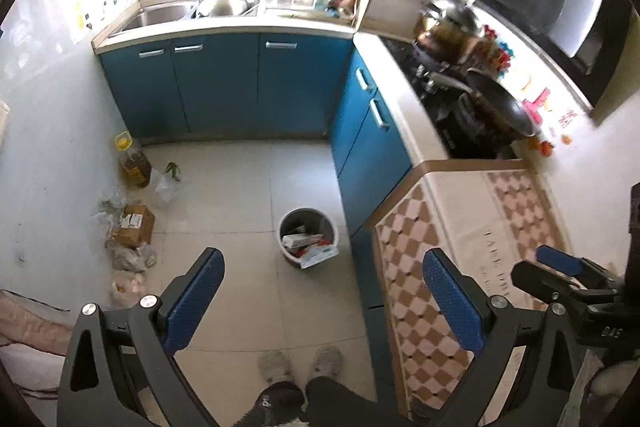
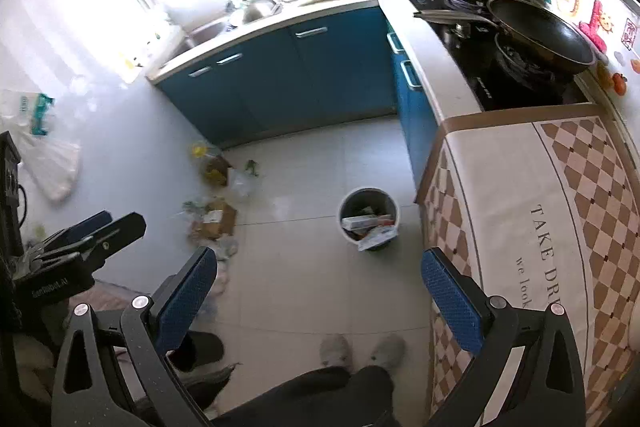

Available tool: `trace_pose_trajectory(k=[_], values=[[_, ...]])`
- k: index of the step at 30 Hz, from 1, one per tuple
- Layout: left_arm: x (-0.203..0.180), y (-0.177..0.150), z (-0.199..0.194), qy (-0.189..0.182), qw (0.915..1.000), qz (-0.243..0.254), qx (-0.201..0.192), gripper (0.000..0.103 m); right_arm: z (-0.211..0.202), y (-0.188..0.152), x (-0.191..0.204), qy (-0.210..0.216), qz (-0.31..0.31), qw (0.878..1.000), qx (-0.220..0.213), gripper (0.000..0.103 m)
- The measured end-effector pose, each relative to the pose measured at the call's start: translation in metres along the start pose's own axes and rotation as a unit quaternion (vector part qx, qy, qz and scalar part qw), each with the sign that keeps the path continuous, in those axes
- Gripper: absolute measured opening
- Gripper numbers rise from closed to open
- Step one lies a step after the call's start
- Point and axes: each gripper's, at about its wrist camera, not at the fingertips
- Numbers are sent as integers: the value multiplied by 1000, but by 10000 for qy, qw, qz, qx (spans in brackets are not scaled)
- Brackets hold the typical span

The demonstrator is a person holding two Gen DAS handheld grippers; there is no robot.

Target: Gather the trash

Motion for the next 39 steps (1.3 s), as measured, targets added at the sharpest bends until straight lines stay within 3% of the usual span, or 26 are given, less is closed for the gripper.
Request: trace_pose_trajectory(k=[12,39], values=[[-15,-9,-38,-401,9990,-98,-163,101,-52,0,2,395,-188,9989,-189,103],[-22,-17,-37,-489,9985,-201,-135,103,-49,-2,-4,554,-384,9977,64,103]])
Point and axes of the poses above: each gripper's, at about its wrist camera, not at the fingertips, and z roughly the way its jaws point, x to its left, y to its top, and after that the axes turned 10 degrees about -y, right-handed
